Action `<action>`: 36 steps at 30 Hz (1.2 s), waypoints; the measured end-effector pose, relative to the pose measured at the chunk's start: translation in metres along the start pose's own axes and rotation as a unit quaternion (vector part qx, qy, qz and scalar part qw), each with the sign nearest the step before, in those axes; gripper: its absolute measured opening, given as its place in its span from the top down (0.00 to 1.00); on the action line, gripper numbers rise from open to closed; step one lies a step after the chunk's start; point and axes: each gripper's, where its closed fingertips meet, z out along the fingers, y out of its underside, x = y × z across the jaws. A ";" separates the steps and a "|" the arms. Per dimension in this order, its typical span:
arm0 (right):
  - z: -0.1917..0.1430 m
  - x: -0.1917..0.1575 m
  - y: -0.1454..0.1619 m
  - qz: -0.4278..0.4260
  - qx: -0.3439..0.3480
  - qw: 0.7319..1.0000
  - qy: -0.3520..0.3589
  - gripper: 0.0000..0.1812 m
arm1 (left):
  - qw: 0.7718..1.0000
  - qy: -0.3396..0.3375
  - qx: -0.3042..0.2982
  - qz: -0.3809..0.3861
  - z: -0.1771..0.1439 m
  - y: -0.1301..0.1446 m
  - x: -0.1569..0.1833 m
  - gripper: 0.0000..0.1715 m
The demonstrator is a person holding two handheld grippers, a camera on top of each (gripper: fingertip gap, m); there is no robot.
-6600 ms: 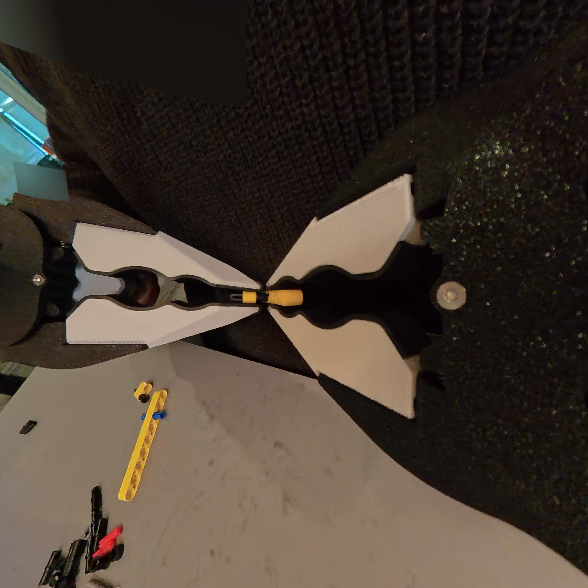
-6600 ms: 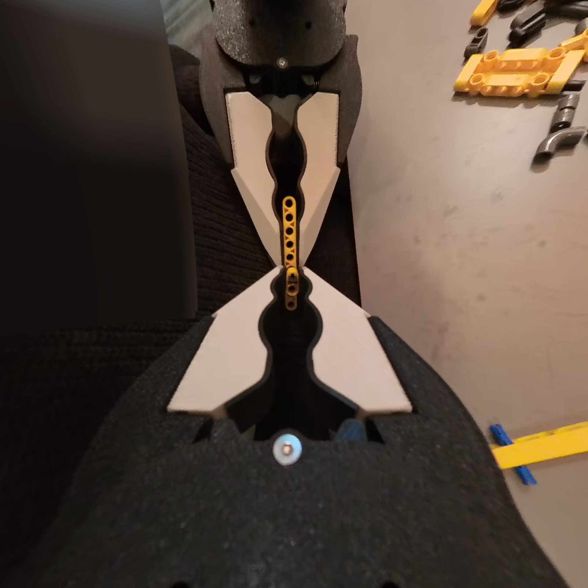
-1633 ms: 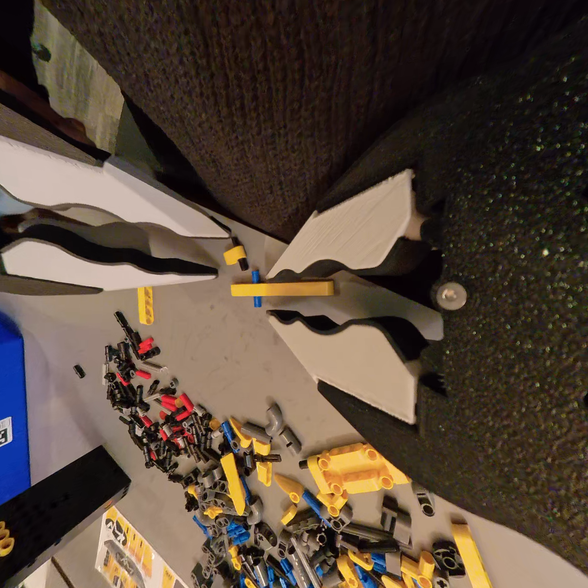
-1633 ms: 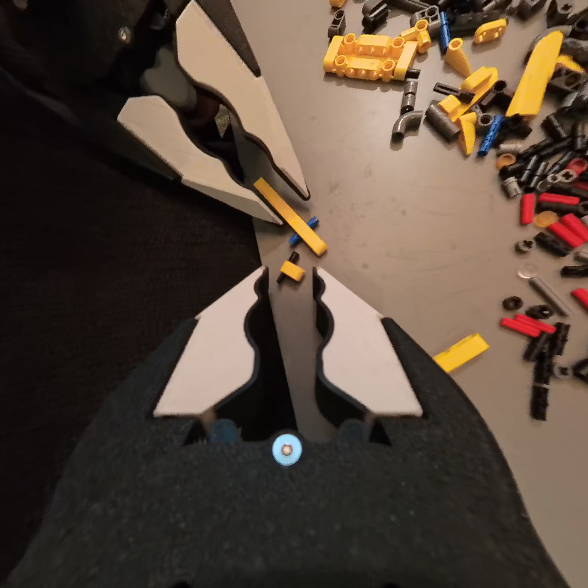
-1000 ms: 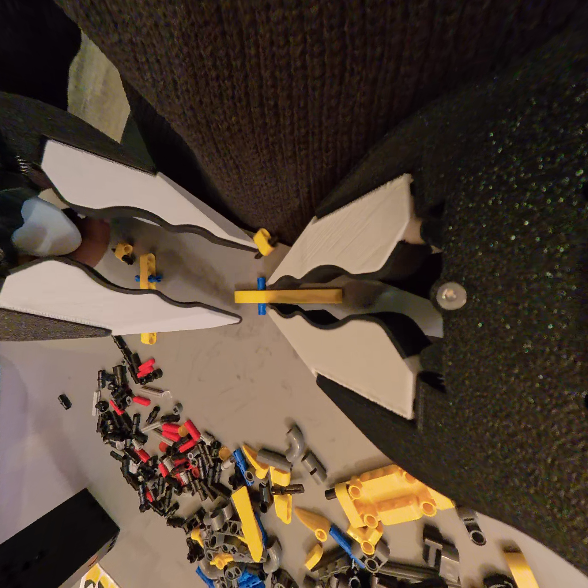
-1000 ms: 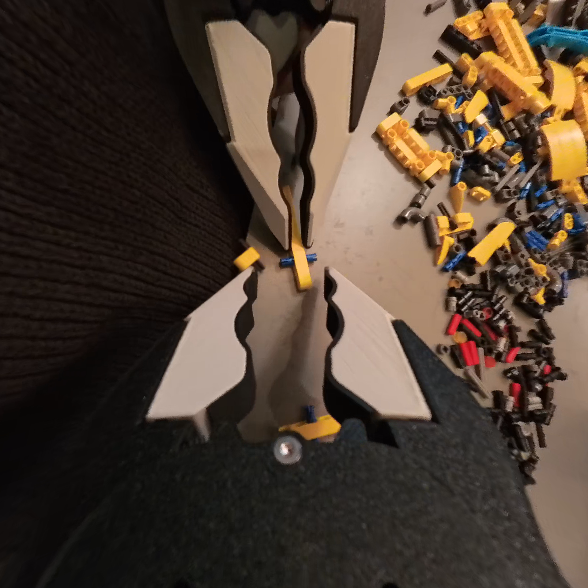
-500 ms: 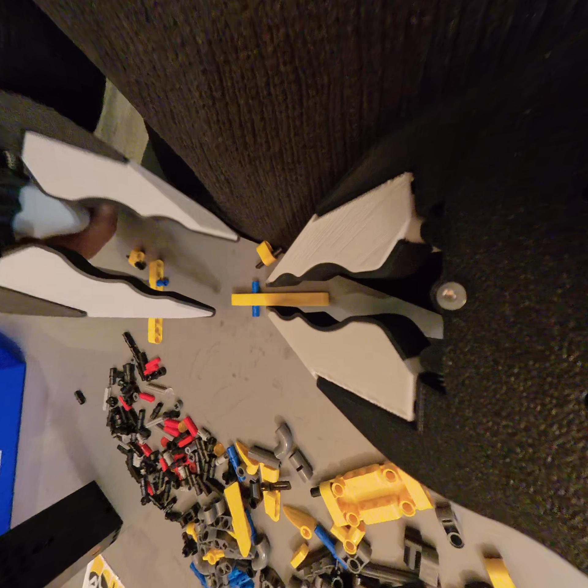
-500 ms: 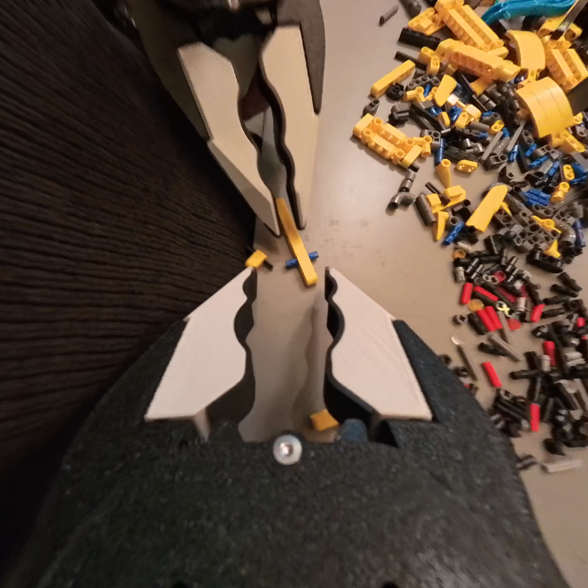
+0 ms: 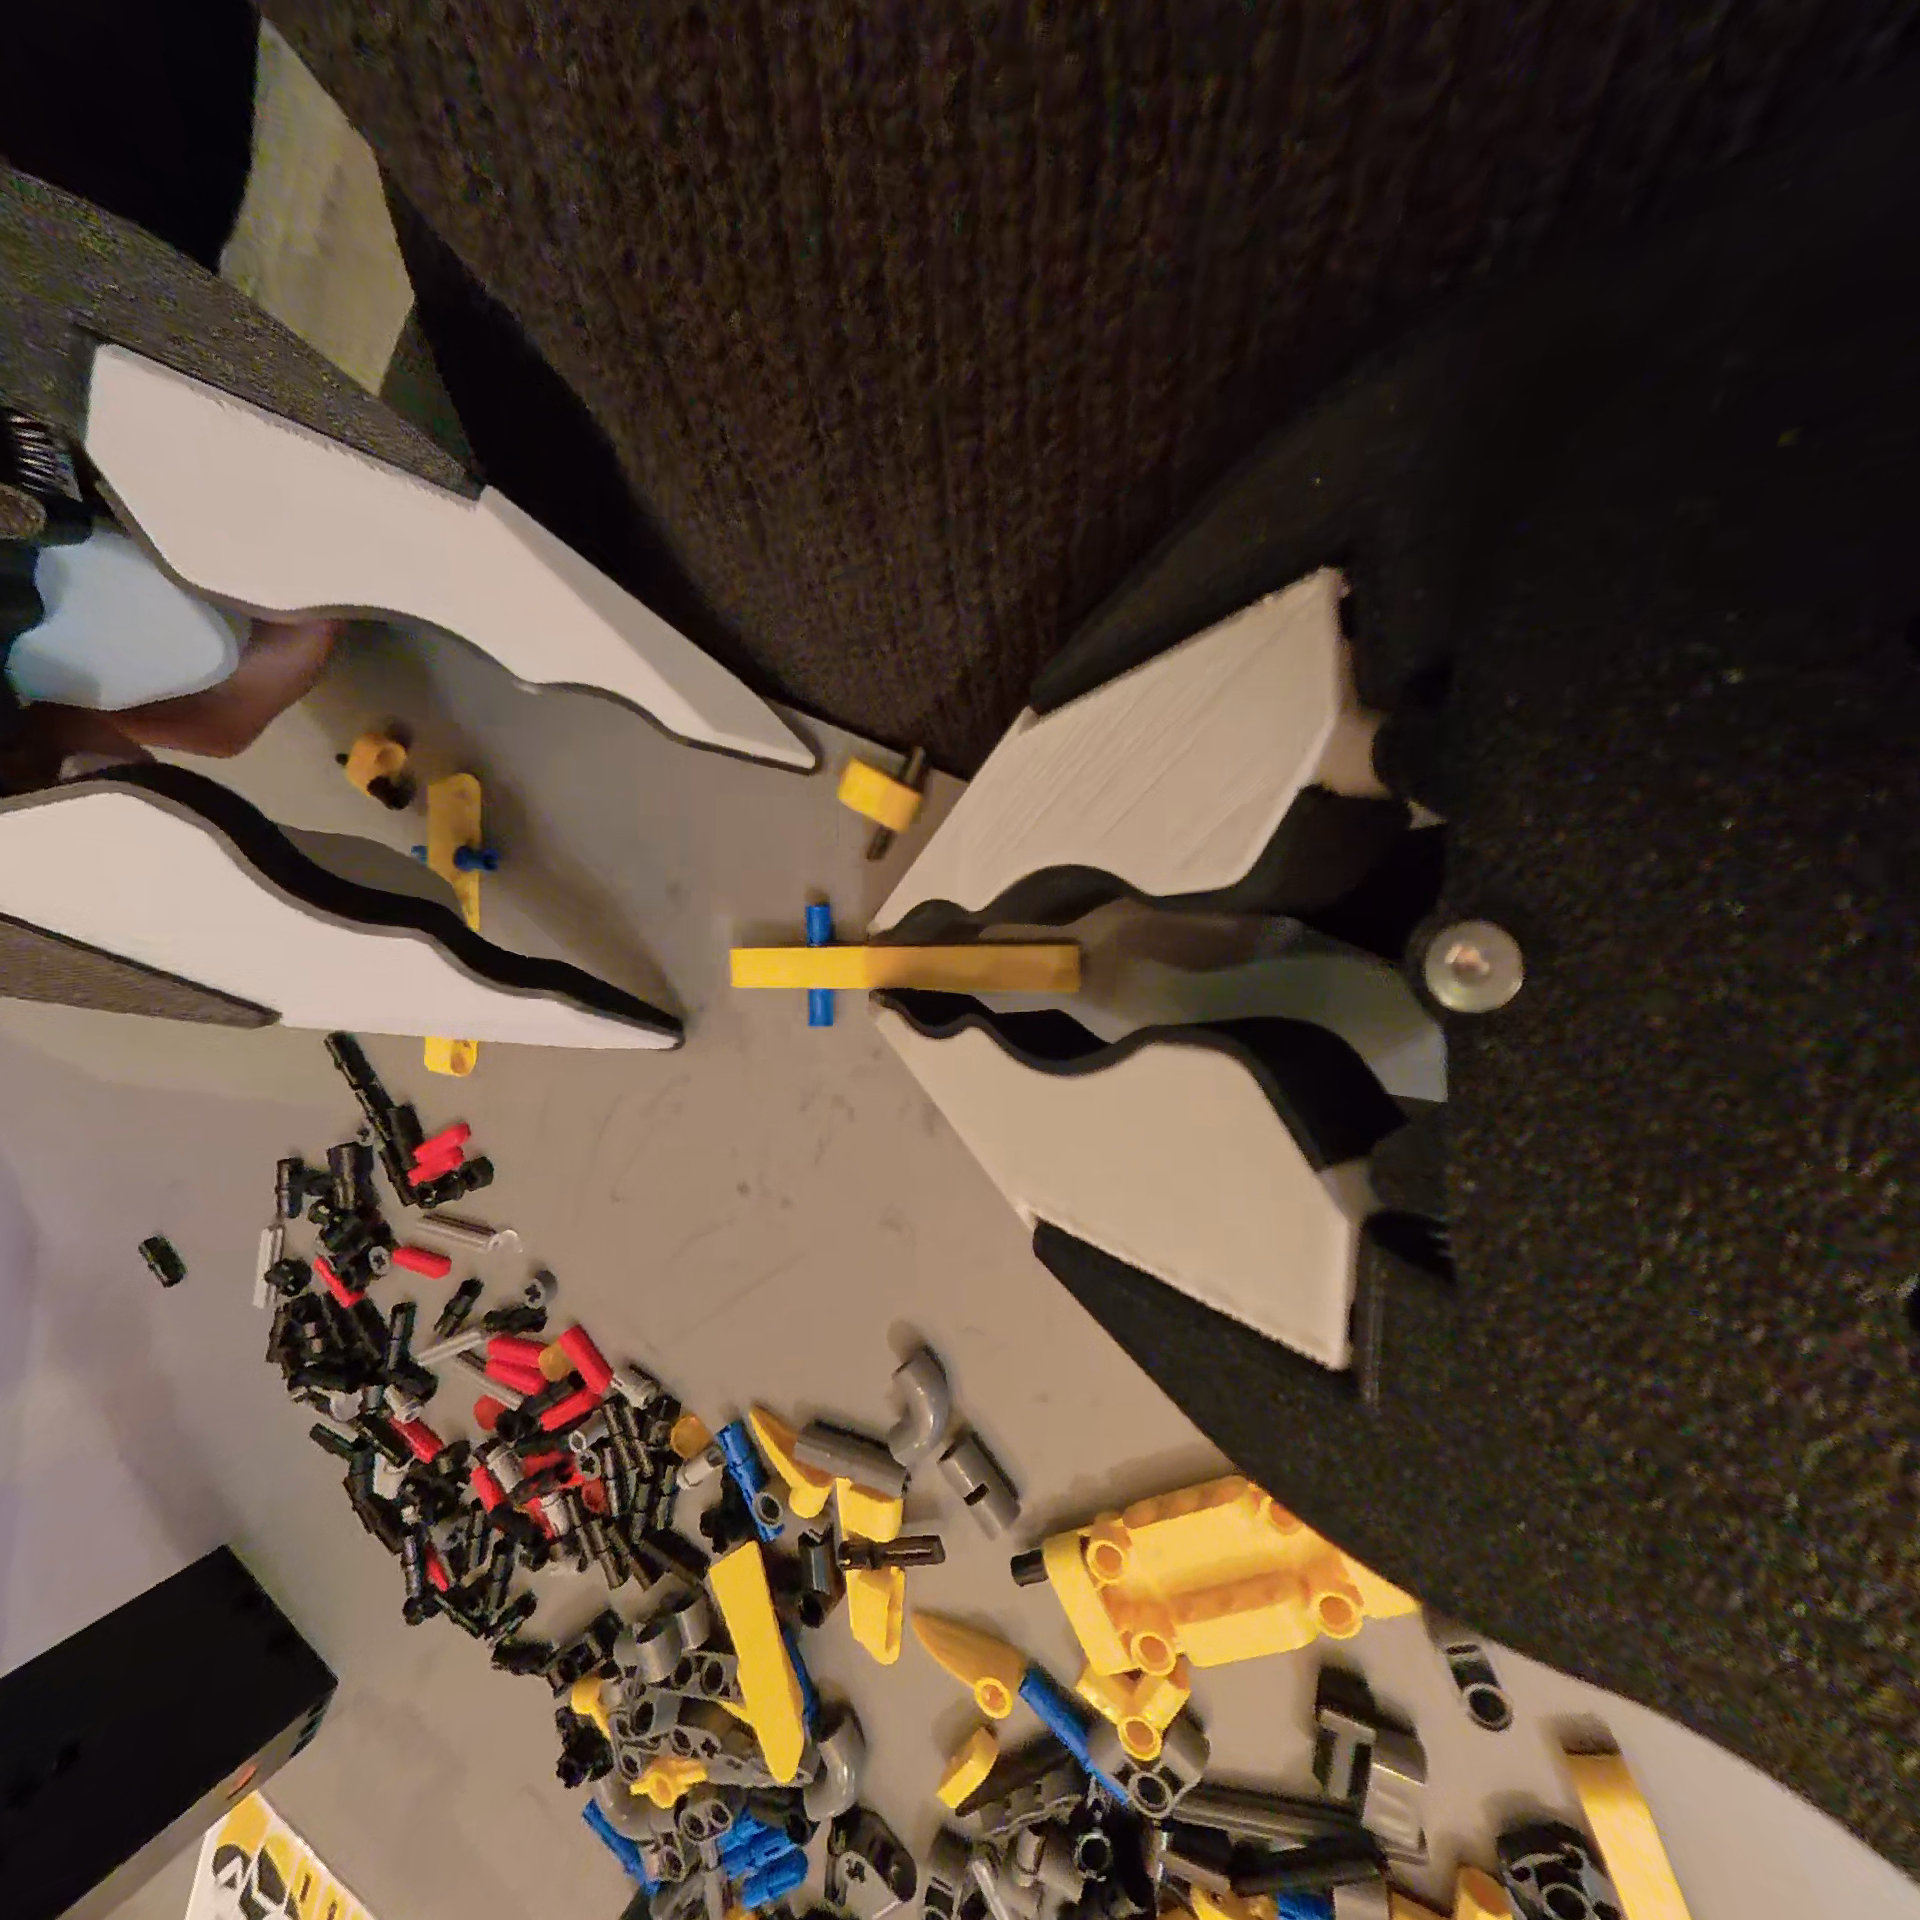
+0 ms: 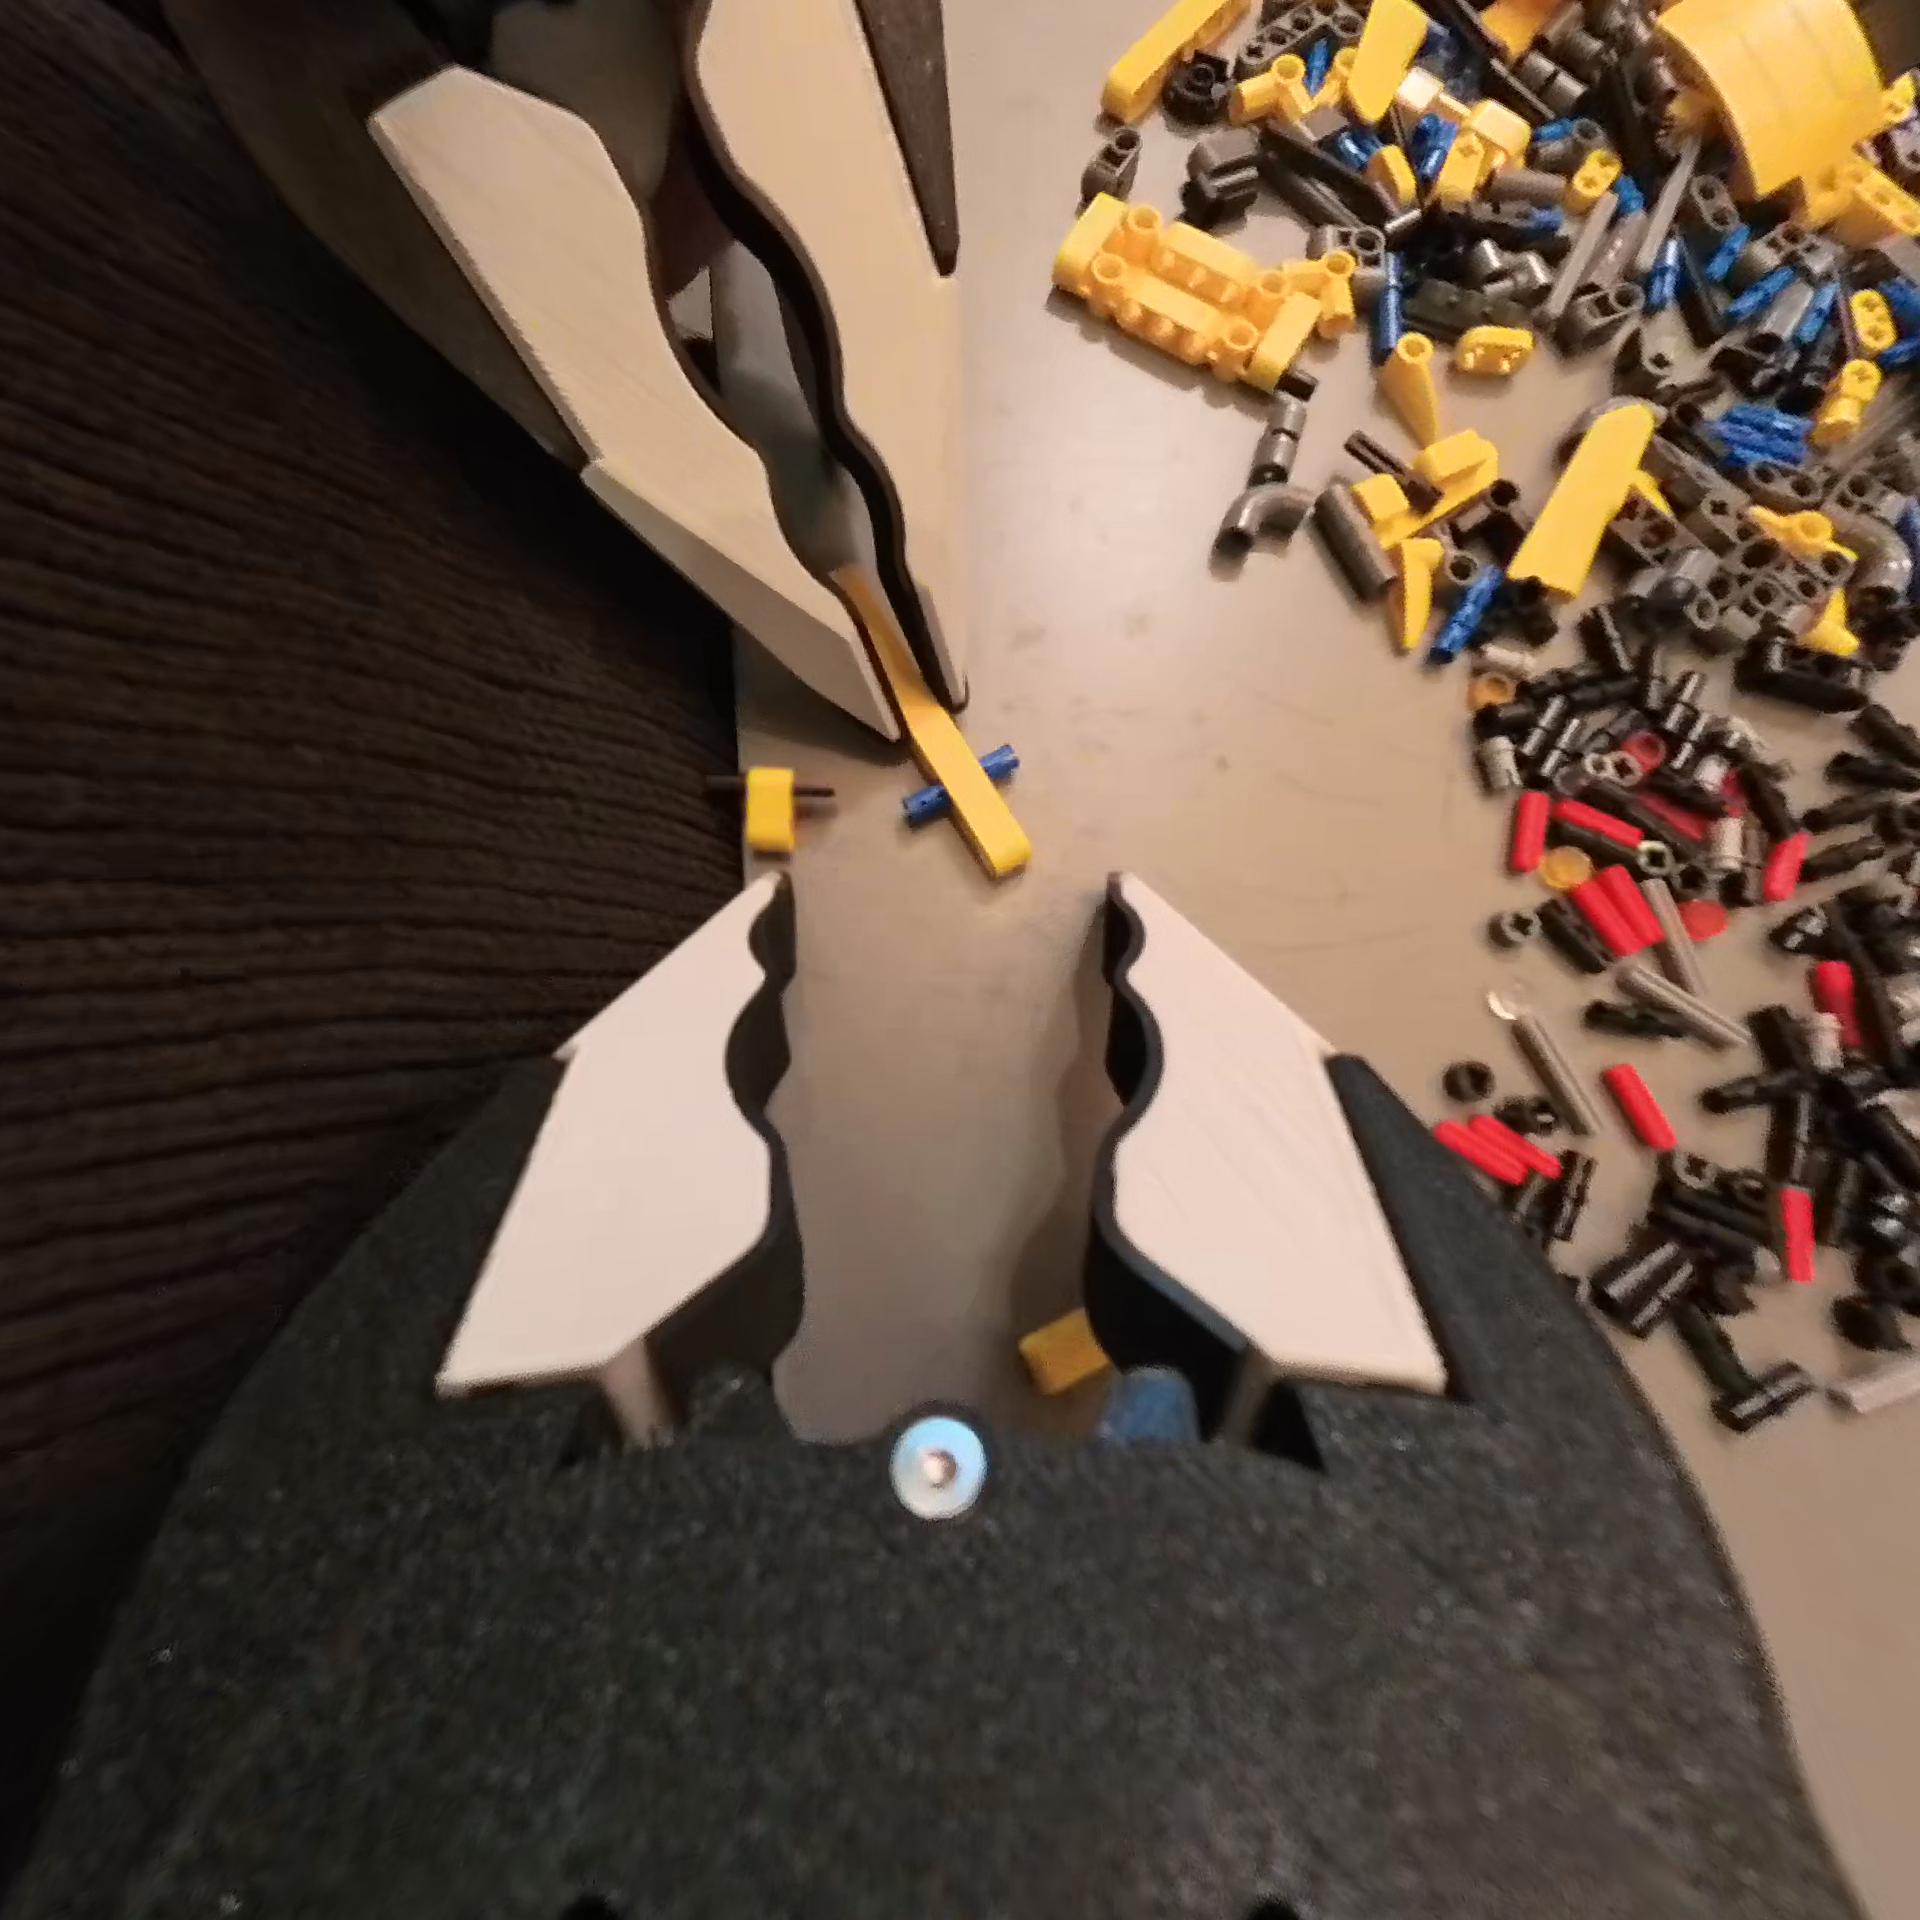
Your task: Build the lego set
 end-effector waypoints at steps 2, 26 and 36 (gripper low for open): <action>-0.002 0.000 -0.002 0.009 0.009 1.000 -0.003 0.67 | 1.000 0.003 0.002 -0.001 0.001 -0.001 0.001 0.96; 0.012 -0.026 -0.015 -0.039 0.013 0.998 -0.050 0.96 | 0.997 0.042 0.058 -0.017 -0.021 -0.012 0.006 0.95; -0.025 -0.031 -0.037 0.237 0.095 0.932 -0.257 0.96 | 0.991 0.074 0.113 0.024 -0.026 -0.031 0.025 0.87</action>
